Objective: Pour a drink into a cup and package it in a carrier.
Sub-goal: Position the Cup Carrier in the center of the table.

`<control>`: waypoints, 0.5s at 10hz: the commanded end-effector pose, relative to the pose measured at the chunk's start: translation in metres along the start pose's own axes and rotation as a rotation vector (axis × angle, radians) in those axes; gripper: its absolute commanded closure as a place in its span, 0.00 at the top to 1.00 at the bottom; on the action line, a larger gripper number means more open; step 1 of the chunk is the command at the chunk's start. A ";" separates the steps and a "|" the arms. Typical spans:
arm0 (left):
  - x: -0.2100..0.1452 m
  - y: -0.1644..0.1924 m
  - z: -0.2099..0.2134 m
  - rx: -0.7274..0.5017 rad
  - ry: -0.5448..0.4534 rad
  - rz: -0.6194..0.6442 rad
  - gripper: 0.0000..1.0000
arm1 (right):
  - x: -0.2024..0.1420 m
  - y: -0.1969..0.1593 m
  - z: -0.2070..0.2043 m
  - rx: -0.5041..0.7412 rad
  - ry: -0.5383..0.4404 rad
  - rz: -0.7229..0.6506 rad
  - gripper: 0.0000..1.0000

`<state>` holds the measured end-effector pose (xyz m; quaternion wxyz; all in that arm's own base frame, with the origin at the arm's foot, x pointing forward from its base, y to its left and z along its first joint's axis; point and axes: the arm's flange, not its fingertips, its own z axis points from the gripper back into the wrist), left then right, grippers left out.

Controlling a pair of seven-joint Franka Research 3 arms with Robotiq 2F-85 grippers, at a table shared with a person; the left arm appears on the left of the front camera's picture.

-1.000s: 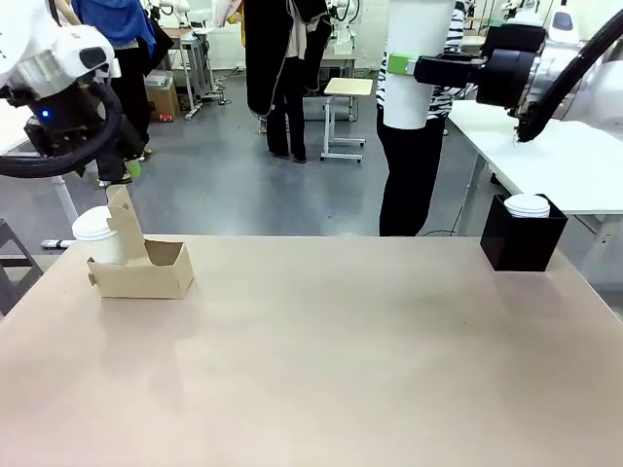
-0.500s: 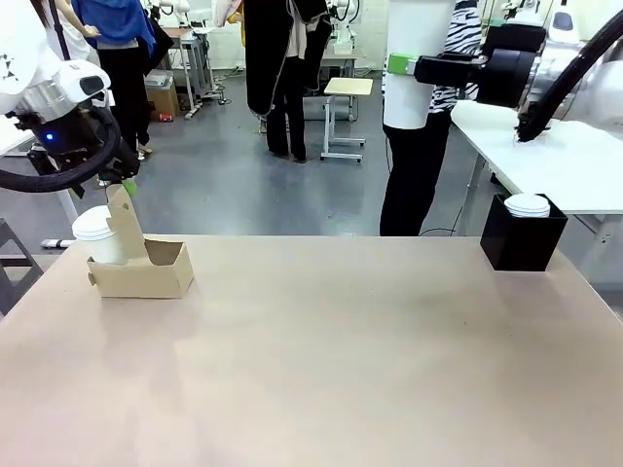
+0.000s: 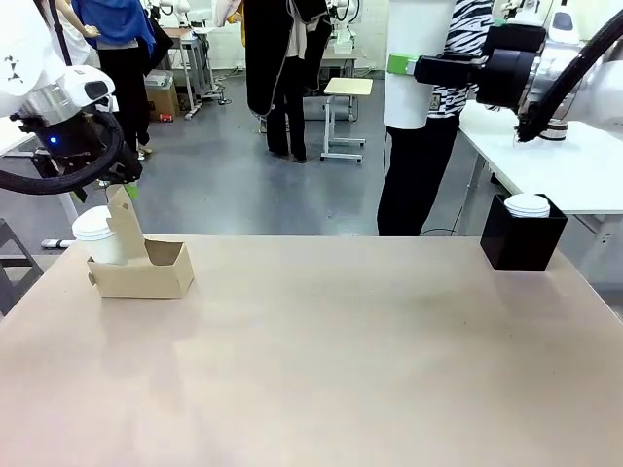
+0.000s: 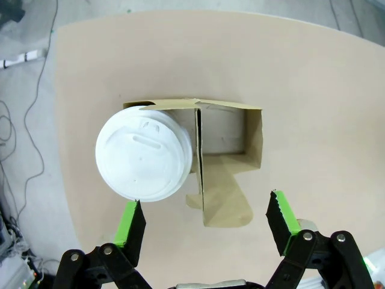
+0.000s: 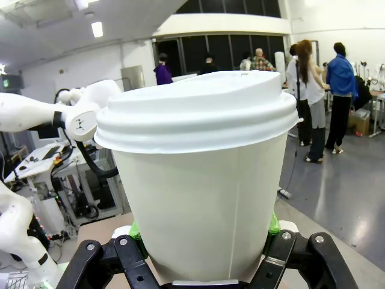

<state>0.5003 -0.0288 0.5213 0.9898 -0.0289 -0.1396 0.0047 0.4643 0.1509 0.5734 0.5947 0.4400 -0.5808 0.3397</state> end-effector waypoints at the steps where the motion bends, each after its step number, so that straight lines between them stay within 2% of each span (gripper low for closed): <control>1: 0.015 -0.005 0.004 0.028 0.017 -0.007 1.00 | 0.004 0.000 -0.005 -0.013 -0.004 0.009 0.80; 3: 0.024 -0.010 -0.003 0.027 0.048 -0.017 1.00 | 0.004 0.000 -0.005 -0.013 -0.004 0.009 0.80; 4: 0.027 -0.012 -0.005 0.058 0.064 0.012 0.41 | 0.004 0.000 -0.005 -0.013 -0.004 0.009 0.80; 5: 0.030 -0.013 -0.008 0.068 0.080 -0.002 0.40 | 0.004 0.000 -0.005 -0.013 -0.004 0.009 0.80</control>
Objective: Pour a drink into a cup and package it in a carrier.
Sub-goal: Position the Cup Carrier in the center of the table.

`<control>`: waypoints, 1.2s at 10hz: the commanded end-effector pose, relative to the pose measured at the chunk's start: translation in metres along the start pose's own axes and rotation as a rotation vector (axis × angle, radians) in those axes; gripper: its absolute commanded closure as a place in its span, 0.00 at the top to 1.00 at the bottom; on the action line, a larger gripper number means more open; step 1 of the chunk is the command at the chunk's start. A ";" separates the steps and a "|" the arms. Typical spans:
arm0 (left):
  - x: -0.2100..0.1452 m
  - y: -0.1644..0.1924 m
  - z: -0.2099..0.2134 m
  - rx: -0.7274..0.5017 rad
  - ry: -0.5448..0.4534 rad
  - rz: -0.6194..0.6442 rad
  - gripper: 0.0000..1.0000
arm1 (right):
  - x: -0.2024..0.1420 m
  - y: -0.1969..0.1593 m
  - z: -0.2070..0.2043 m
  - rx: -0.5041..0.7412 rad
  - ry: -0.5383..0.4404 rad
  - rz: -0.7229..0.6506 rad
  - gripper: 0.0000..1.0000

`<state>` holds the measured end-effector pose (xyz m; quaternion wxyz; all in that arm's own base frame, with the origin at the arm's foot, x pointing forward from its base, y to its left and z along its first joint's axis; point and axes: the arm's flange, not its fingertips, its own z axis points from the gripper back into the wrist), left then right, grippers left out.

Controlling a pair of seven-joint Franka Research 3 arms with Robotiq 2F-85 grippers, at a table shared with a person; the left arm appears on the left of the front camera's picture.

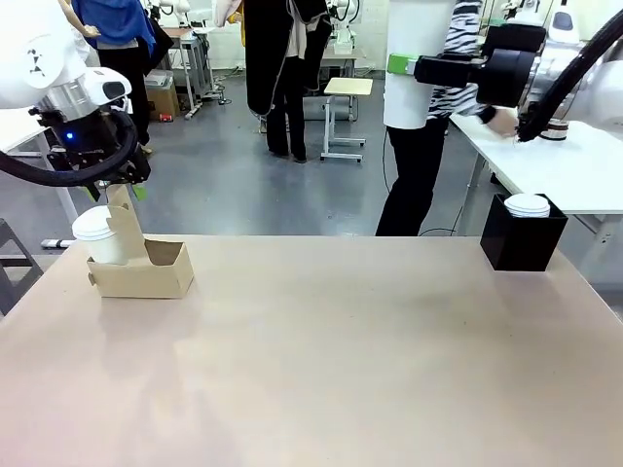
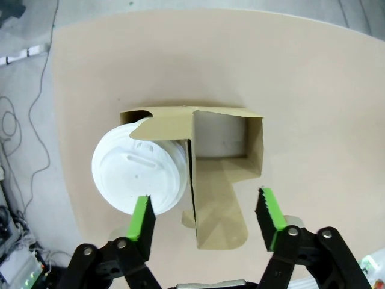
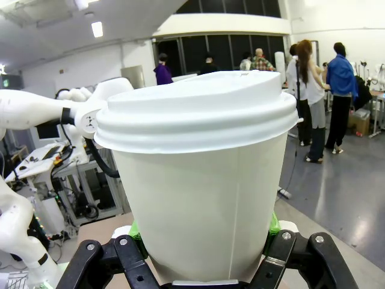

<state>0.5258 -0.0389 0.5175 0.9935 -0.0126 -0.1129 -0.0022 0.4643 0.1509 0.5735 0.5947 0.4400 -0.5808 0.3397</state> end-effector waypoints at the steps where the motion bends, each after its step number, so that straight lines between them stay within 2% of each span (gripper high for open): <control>1: 0.010 -0.003 0.000 0.043 0.043 0.012 0.00 | 0.004 0.000 -0.005 -0.013 -0.004 0.009 0.80; 2: 0.012 -0.003 -0.004 0.050 0.054 0.012 0.35 | 0.004 0.000 -0.005 -0.013 -0.004 0.009 0.80; 3: 0.014 -0.003 -0.006 0.061 0.058 0.014 0.00 | 0.004 0.000 -0.005 -0.013 -0.004 0.009 0.80; 8: 0.018 -0.001 -0.010 0.080 0.096 0.036 0.00 | 0.004 0.000 -0.005 -0.013 -0.004 0.009 0.80; 9: 0.021 0.003 -0.012 0.079 0.145 0.048 0.00 | 0.004 0.000 -0.005 -0.013 -0.004 0.009 0.80; 10: 0.023 0.009 -0.019 0.096 0.317 0.004 0.00 | 0.004 0.000 -0.005 -0.013 -0.004 0.009 0.80; 11: 0.013 0.002 -0.013 0.043 0.099 0.018 0.00 | 0.004 0.000 -0.005 -0.013 -0.004 0.009 0.80; 12: 0.013 0.002 -0.013 0.043 0.099 0.018 0.00 | 0.004 0.000 -0.005 -0.013 -0.004 0.009 0.80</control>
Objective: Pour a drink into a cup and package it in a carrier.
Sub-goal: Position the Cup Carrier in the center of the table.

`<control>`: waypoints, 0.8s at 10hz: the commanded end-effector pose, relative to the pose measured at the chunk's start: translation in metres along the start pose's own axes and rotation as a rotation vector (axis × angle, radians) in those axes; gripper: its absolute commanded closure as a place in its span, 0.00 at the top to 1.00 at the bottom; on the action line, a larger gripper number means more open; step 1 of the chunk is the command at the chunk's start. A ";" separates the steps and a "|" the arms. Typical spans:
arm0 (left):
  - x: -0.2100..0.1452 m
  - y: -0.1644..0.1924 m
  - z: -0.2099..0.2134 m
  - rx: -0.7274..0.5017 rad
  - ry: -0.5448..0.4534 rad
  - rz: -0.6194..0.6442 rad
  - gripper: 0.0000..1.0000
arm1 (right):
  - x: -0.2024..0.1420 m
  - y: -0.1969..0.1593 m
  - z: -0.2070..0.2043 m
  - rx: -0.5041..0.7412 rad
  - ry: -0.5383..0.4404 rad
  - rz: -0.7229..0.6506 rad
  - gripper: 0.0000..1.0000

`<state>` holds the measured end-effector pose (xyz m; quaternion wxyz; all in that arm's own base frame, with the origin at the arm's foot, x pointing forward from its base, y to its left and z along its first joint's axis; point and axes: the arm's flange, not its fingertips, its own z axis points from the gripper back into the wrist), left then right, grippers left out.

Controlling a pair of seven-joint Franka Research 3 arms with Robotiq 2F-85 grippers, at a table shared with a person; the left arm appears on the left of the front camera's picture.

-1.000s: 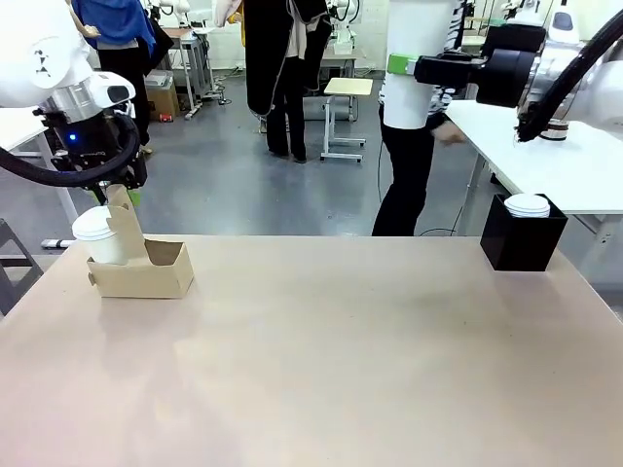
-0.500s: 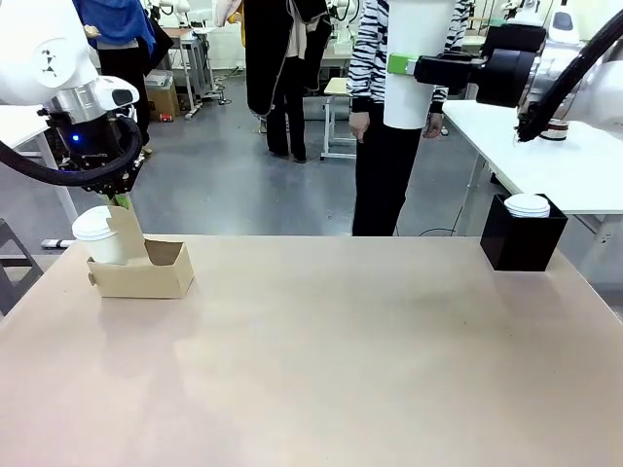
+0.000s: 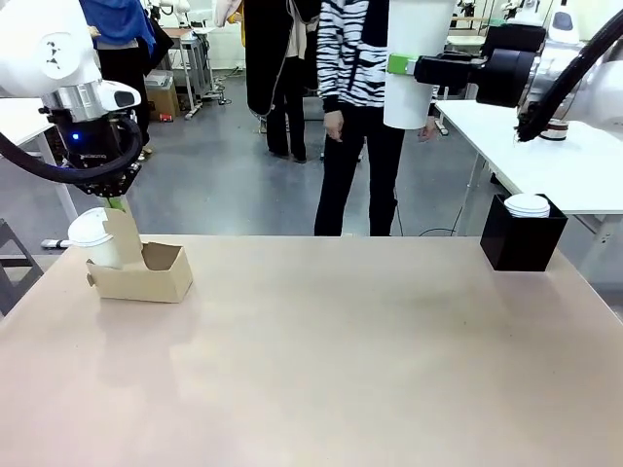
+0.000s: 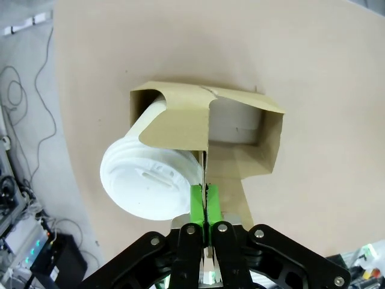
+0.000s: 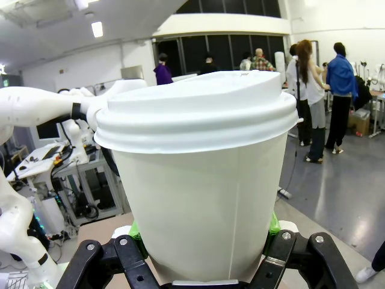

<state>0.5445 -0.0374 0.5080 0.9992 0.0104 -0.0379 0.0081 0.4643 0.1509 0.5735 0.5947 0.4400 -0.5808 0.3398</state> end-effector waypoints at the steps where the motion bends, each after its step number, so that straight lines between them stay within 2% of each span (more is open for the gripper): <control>1: -0.003 0.000 0.000 -0.006 -0.051 0.002 0.00 | 0.004 0.000 -0.005 -0.013 -0.004 0.009 0.80; 2: 0.000 0.000 0.000 0.000 0.000 0.000 0.02 | 0.004 0.000 -0.005 -0.013 -0.004 0.009 0.80; 3: -0.006 -0.002 0.014 -0.043 -0.012 0.061 0.02 | 0.004 0.000 -0.005 -0.013 -0.004 0.009 0.80; 5: -0.021 -0.022 0.057 -0.037 -0.028 0.086 0.02 | 0.004 0.000 -0.005 -0.013 -0.004 0.009 0.80; 7: -0.035 -0.063 0.098 -0.027 -0.043 0.061 0.02 | 0.004 0.000 -0.005 -0.013 -0.004 0.009 0.80; 8: -0.044 -0.104 0.114 -0.018 -0.045 0.027 0.02 | 0.004 0.000 -0.005 -0.013 -0.004 0.009 0.80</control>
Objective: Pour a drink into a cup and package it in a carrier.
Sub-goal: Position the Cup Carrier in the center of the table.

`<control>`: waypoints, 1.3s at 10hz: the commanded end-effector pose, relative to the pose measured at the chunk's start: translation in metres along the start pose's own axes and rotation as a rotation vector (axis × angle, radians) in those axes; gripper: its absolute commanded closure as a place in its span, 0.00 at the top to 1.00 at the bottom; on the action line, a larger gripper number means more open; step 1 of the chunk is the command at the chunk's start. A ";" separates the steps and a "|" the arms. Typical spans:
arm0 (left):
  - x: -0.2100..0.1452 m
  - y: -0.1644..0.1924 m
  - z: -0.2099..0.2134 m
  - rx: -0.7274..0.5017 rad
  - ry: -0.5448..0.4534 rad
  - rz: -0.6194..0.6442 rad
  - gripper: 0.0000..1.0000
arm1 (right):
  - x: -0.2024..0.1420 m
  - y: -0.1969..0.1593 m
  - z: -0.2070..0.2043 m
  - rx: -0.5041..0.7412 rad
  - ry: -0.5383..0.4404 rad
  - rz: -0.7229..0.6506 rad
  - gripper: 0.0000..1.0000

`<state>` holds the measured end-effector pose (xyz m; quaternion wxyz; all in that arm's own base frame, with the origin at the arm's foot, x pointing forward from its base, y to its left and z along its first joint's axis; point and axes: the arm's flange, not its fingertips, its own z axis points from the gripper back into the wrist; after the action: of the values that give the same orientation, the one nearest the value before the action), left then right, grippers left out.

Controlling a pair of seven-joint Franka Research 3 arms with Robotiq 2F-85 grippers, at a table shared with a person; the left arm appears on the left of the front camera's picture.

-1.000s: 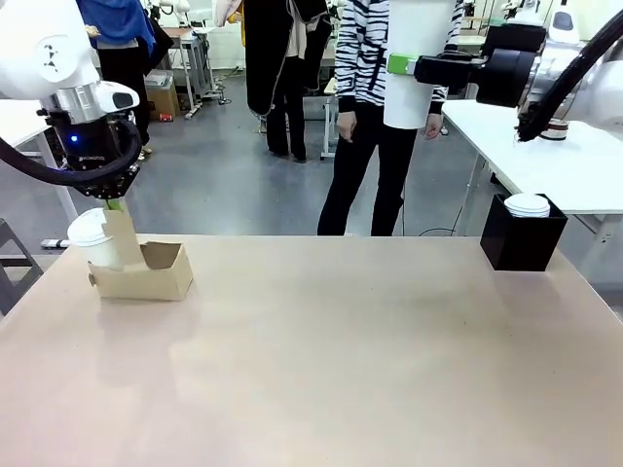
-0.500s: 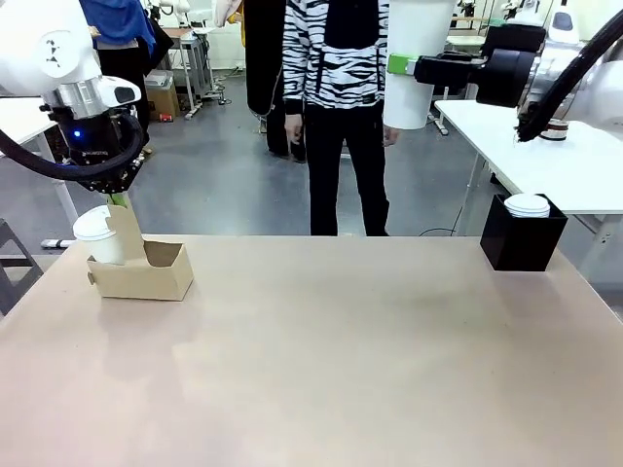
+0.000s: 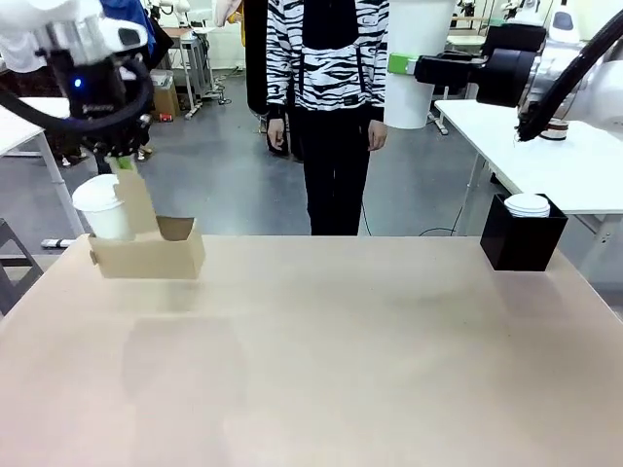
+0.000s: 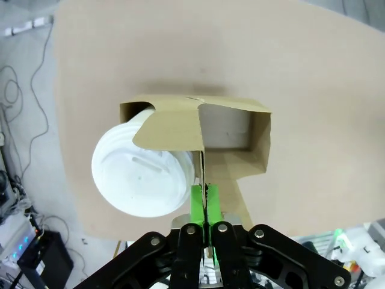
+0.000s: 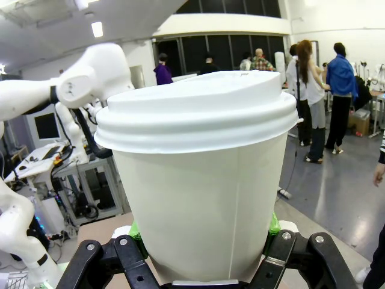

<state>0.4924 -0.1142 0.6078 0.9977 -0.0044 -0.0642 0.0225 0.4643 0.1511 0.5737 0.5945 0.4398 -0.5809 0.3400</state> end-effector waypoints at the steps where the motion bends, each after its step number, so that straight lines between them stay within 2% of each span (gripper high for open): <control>1: -0.008 -0.077 0.014 0.023 0.019 -0.039 0.02 | 0.004 -0.001 -0.005 -0.013 -0.004 0.009 0.80; 3: -0.021 -0.166 0.003 0.051 0.084 -0.047 0.02 | 0.004 -0.001 -0.005 -0.013 -0.004 0.009 0.80; 5: -0.027 -0.233 -0.030 0.036 0.168 -0.029 0.02 | 0.004 -0.001 -0.005 -0.013 -0.004 0.009 0.80; 6: -0.029 -0.255 -0.048 0.036 0.189 -0.004 0.02 | 0.004 -0.001 -0.005 -0.013 -0.004 0.009 0.80; 9: -0.043 -0.289 -0.089 0.050 0.204 0.004 0.02 | 0.004 -0.001 -0.005 -0.013 -0.004 0.009 0.80; 13: -0.074 -0.295 -0.120 0.054 0.147 0.020 0.02 | 0.004 -0.001 -0.005 -0.013 -0.004 0.009 0.80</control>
<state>0.4621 -0.4204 0.4985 0.9991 0.0115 0.0359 0.0173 0.4643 0.1512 0.5738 0.5948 0.4392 -0.5810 0.3403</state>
